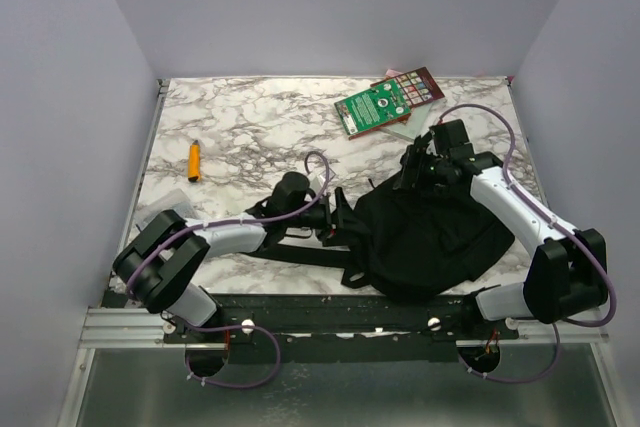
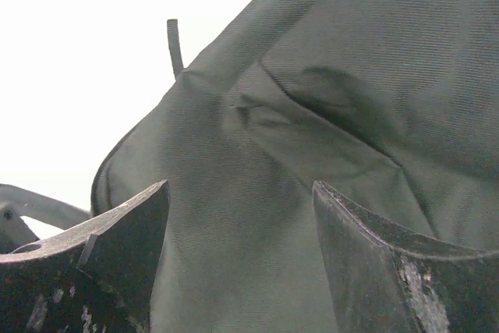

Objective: Pack the student bag
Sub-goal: Adjust the student bag at the center of the board, then unzip the student bag at the center of the board.

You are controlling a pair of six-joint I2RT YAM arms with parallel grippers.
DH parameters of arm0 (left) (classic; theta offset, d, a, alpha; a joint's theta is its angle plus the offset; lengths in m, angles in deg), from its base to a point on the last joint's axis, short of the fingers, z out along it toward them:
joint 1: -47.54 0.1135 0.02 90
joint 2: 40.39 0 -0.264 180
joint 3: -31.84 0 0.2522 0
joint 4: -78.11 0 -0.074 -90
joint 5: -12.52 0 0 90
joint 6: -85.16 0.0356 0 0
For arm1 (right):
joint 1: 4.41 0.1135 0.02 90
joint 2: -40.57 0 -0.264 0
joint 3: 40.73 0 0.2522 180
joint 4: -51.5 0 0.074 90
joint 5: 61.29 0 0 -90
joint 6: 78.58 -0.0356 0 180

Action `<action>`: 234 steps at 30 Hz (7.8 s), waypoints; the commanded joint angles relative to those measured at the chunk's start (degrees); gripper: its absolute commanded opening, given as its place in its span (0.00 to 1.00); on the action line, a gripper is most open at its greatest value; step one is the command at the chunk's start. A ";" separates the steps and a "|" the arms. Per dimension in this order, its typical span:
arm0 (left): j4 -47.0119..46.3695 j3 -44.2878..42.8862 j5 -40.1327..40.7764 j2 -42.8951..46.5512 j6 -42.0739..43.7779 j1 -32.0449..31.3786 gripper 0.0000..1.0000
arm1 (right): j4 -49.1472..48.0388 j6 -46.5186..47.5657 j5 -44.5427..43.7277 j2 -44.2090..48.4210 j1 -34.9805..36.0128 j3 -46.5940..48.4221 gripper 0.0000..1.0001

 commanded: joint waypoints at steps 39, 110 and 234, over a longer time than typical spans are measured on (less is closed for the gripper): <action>17.06 -21.22 4.17 -4.73 25.93 8.72 0.00 | -2.67 -12.99 -4.09 12.16 7.57 -16.18 0.84; 29.73 -17.76 13.59 -17.08 25.91 0.83 0.00 | -17.65 -3.14 1.57 -7.25 6.31 -3.61 0.47; 12.77 -29.71 1.00 -20.60 13.50 14.42 0.71 | -51.47 -7.42 37.04 -5.14 6.56 -13.81 0.01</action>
